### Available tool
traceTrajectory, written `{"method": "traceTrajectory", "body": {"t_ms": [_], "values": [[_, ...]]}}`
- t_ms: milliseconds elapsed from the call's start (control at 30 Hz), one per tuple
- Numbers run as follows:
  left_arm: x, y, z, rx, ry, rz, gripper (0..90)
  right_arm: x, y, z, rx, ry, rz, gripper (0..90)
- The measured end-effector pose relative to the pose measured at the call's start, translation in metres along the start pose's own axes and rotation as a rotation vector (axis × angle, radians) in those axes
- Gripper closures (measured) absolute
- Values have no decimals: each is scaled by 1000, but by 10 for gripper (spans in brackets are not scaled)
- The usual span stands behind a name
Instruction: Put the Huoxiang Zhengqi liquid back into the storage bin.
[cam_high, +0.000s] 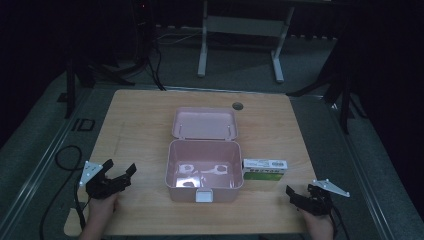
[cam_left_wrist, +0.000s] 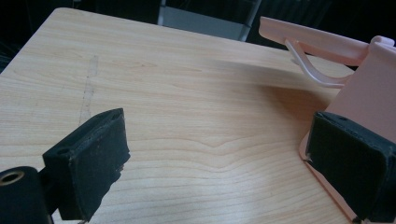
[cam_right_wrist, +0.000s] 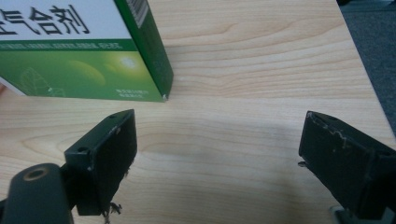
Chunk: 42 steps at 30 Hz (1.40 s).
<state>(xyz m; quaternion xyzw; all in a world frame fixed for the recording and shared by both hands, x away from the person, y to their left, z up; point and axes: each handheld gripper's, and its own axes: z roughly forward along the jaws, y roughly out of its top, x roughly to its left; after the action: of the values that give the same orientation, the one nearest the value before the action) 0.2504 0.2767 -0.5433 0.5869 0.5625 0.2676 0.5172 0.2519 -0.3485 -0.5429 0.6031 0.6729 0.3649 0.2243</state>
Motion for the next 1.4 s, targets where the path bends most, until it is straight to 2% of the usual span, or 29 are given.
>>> {"method": "traceTrajectory", "body": {"t_ms": [100,267,300,333,433,467,533,667,700,733,767,900,933,967,1000,1033,1100,1233,1267,1333,1367,1400], "values": [[1,0,0,-5,1,-8,60,-1,6,-2,19,-3,-17,113],[1,1,0,-5,2,-9,60,-4,15,-1,106,-15,-71,113],[1,1,0,-5,2,-9,60,-4,15,-1,106,-15,-71,113],[1,1,0,-5,2,-9,60,-4,18,1,144,-15,-103,112],[1,1,0,-7,0,-13,60,-3,24,1,209,-8,-168,114],[2,2,-1,-8,-7,-30,60,-2,26,1,236,-5,-195,118],[4,2,-2,-23,-20,-71,60,-1,29,0,301,12,-264,119],[7,3,-4,-31,-12,-82,60,3,35,1,426,27,-419,119],[7,3,-4,-31,-12,-82,61,4,37,1,447,33,-456,119],[7,3,-4,-33,-12,-85,61,4,37,1,447,33,-456,119],[8,4,-4,-31,-19,-105,62,7,40,0,481,64,-525,118],[9,4,-5,-33,-24,-117,62,17,46,-2,534,147,-673,119],[9,4,-5,-33,-24,-117,62,17,46,-2,534,147,-673,119],[9,4,-5,-34,-22,-116,62,21,49,-3,565,184,-743,132],[9,4,-5,-34,-22,-116,62,23,50,-3,583,185,-784,134],[9,4,-5,-35,-20,-116,62,24,52,-3,598,160,-820,134],[9,4,-6,-41,-13,-110,62,26,56,-1,636,132,-859,130],[11,4,-6,-39,-10,-111,62,29,61,3,676,143,-886,125],[11,4,-6,-38,-6,-108,62,30,63,5,694,165,-911,120],[11,4,-5,-35,-12,-107,62,31,64,6,720,225,-932,119],[11,4,-5,-35,-12,-107,62,31,64,6,720,225,-932,119],[10,4,-4,-34,-15,-106,62,33,63,8,737,276,-947,119]]}}
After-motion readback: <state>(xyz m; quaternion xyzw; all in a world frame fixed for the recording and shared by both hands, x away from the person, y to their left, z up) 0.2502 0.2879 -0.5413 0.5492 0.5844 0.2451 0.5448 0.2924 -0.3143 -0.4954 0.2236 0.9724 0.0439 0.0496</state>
